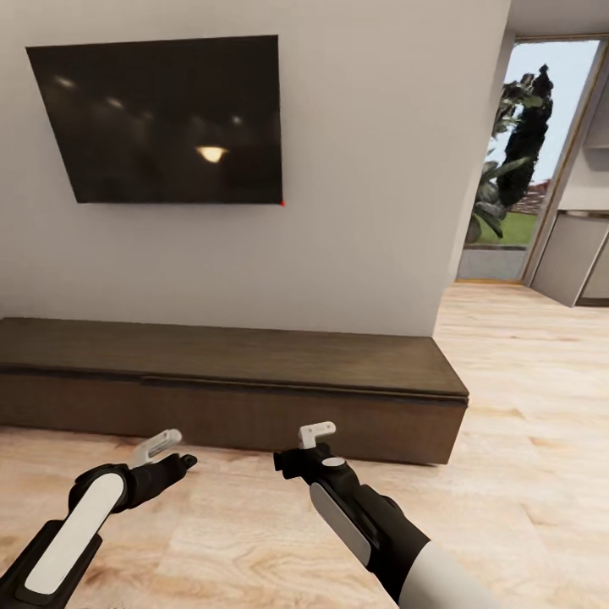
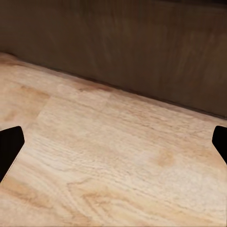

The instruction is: Place each of the two pumpkins and all three candles from the living room inside a cabinet in the living room (use any cabinet), then make sure every cabinet is closed, and position the cauldron so it is next to a table in the living room.

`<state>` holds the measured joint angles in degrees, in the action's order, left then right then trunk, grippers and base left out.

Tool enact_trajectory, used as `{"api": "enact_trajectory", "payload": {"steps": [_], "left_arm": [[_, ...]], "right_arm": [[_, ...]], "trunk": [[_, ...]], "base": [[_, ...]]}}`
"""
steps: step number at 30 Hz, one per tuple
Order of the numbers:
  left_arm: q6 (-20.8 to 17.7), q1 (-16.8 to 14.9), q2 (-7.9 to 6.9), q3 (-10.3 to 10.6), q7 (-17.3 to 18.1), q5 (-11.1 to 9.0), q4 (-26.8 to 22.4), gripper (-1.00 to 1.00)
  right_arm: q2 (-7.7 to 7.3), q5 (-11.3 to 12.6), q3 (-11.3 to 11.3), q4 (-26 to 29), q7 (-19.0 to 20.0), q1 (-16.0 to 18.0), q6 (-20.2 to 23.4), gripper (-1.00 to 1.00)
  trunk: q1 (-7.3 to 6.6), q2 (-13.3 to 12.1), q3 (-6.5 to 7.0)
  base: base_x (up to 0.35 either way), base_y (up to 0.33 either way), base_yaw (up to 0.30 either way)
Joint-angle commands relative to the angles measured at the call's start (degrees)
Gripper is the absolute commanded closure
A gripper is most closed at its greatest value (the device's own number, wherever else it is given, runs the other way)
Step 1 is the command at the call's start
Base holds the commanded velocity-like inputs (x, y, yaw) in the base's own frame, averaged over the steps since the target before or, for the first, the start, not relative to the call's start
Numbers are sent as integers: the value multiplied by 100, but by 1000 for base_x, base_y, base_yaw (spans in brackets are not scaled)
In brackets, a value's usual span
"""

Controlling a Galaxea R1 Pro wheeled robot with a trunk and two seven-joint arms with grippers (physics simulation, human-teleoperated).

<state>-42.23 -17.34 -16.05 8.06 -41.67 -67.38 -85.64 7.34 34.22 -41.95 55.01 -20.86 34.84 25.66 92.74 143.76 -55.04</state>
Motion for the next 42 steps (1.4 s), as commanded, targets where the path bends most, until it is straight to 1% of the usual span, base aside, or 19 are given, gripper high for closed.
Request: {"api": "enact_trajectory", "payload": {"steps": [1,15,30,42], "left_arm": [[4,-6,-7,11,-58,-57,-5,-100],[4,-6,-4,11,-54,-64,-5,-100],[4,-6,-3,4,-52,-64,-19,-100],[4,-6,-13,-20,-43,-71,-39,-100]], "right_arm": [[-4,59,-15,10,-58,5,9,-100],[51,64,-18,1,-56,5,9,-100],[35,68,-15,-15,-53,5,9,-100],[31,67,-21,-8,-59,5,9,-100]], "trunk": [[-3,1,20],[-40,-18,368],[-78,-38,742],[-78,-38,774]], "base": [[0,0,254],[0,0,257],[0,0,259],[0,0,259]]}}
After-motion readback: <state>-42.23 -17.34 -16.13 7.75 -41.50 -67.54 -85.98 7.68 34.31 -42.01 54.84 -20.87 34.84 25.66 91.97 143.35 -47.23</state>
